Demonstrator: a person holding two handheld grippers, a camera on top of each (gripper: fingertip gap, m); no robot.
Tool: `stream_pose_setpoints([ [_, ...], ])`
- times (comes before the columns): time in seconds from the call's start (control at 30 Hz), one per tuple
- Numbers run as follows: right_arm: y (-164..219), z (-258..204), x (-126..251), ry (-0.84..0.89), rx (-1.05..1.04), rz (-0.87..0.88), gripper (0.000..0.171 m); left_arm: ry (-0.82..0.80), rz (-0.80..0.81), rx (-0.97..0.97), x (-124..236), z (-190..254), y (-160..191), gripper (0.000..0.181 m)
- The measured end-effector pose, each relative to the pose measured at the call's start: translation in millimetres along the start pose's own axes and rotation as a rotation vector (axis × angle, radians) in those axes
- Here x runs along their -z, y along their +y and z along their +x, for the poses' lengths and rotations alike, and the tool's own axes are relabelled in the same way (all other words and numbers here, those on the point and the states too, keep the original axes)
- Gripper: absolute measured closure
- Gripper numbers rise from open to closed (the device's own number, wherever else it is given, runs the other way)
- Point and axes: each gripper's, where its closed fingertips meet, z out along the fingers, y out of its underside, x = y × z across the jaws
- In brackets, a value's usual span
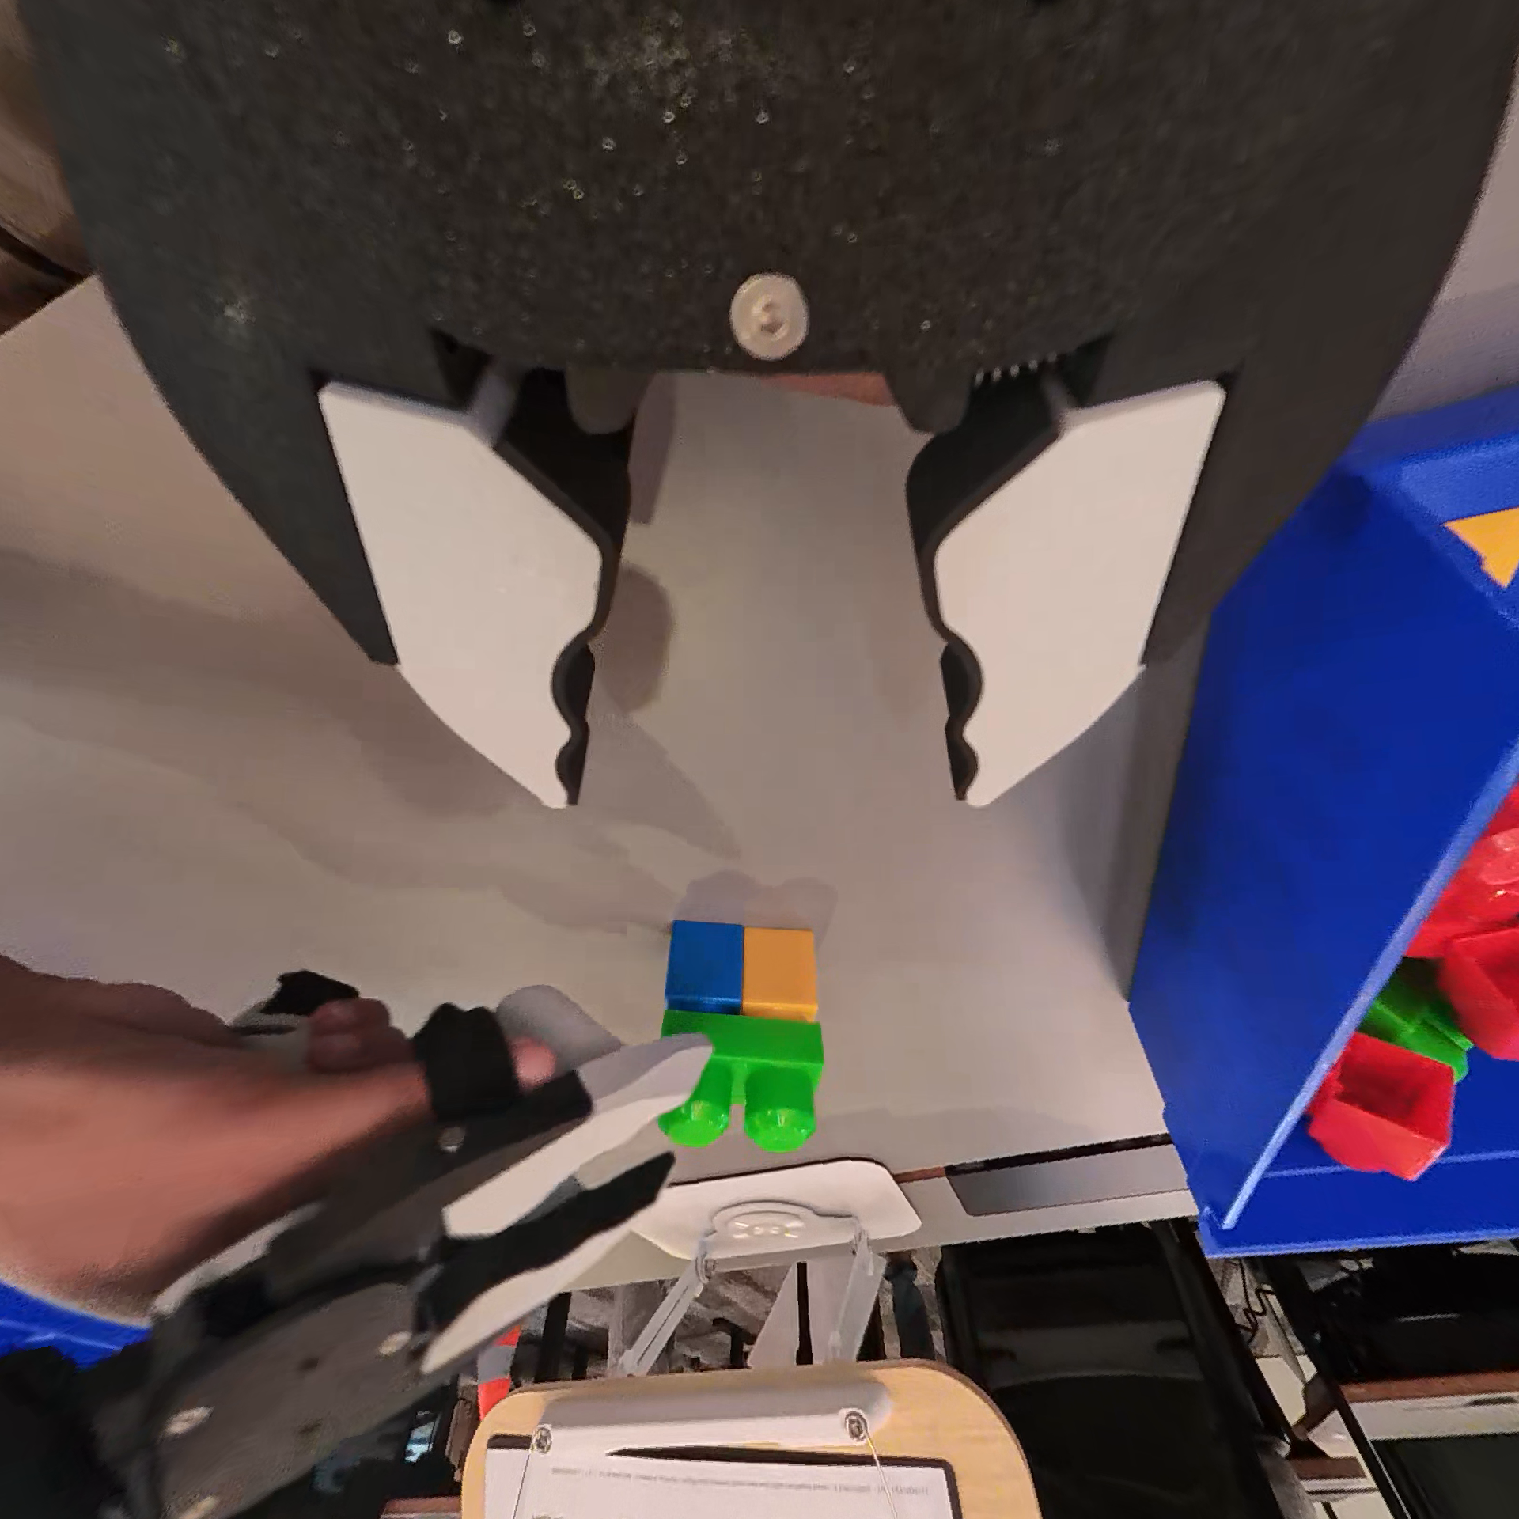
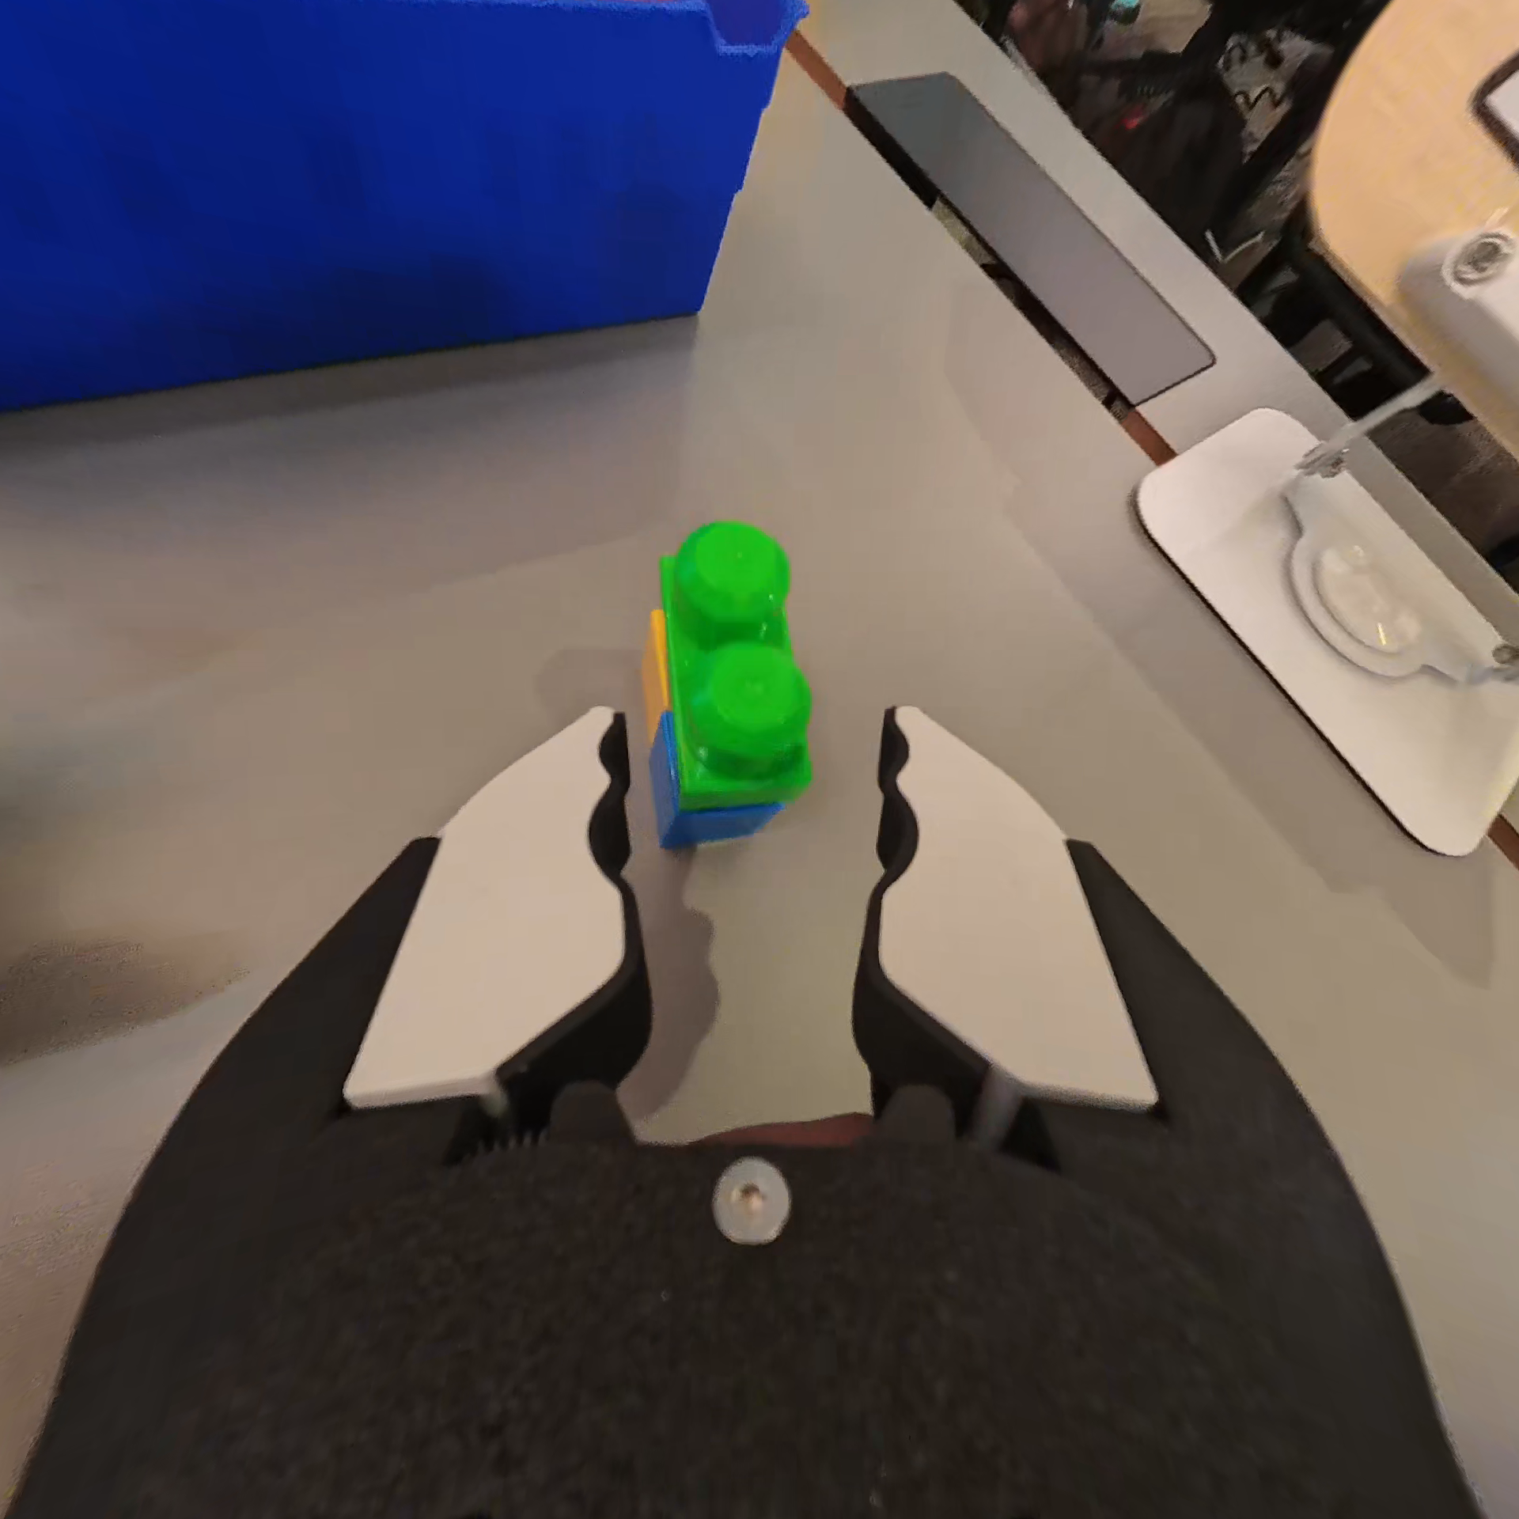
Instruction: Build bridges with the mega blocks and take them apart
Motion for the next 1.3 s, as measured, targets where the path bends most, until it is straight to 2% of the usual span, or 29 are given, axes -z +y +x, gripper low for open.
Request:
stream_pose_setpoints([
  [0.1,-0.6,-2.4,-14.4,-0.009,0.018,-0.07,0.114,0.002,-0.003,-0.005,-0.1,1.1,0.3,0.098],
  [0.27,1.1,-4.3,-24.3,-0.045,0.034,-0.183,0.132,0.011,-0.004,0.008,0.3,1.0,0.5,0.098],
  [0.4,4.3,-5.5,-27.4,-0.086,0.029,-0.241,0.136,0.021,0.0,0.029,0.8,-0.3,0.1,0.098],
  [0.63,5.2,-3.5,-30.9,-0.112,0.015,-0.285,0.136,0.028,-0.005,0.043,1.1,-1.0,0.8,0.098],
  [0.93,0.7,1.5,-27.6,-0.169,-0.047,-0.214,0.137,0.025,-0.014,0.035,-0.1,-0.8,1.3,0.098],
  [1.3,10.2,2.6,-27.3,-0.188,0.018,-0.323,0.137,0.025,-0.024,0.016,-2.7,2.4,2.1,0.099],
])
